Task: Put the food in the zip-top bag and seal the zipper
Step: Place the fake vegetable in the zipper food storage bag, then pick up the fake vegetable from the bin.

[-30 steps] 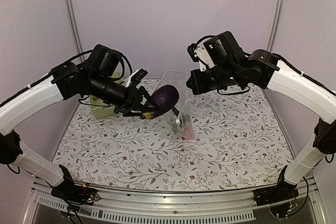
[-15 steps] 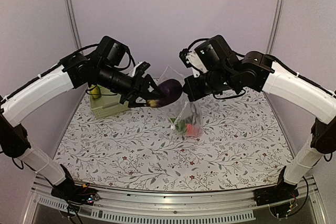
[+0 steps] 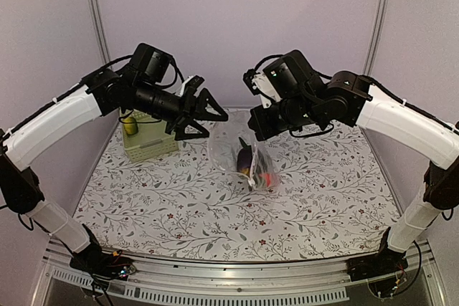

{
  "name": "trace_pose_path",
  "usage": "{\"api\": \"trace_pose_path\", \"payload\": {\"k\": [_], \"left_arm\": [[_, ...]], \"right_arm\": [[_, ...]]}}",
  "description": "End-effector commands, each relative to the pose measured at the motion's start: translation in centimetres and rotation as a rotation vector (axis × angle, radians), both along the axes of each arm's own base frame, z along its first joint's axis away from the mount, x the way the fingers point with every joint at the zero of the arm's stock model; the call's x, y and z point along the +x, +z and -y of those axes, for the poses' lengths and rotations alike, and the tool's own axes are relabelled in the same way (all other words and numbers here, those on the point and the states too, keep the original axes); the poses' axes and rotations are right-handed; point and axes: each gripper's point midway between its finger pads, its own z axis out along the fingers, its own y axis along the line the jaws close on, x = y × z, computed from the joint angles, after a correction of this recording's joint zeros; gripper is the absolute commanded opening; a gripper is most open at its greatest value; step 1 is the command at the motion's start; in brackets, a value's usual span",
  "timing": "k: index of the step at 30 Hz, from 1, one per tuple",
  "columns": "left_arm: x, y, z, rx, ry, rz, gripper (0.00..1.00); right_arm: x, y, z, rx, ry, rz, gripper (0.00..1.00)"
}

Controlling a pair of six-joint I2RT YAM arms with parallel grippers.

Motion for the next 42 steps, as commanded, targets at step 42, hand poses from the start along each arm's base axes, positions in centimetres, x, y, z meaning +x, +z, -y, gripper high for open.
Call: {"api": "trace_pose_path", "payload": {"k": [42], "left_arm": [[25.9, -10.2, -33.0, 0.907, 0.896, 0.296, 0.94]], "right_arm": [[-1.3, 4.1, 1.0, 0.128, -0.017, 0.0, 0.0]]}}
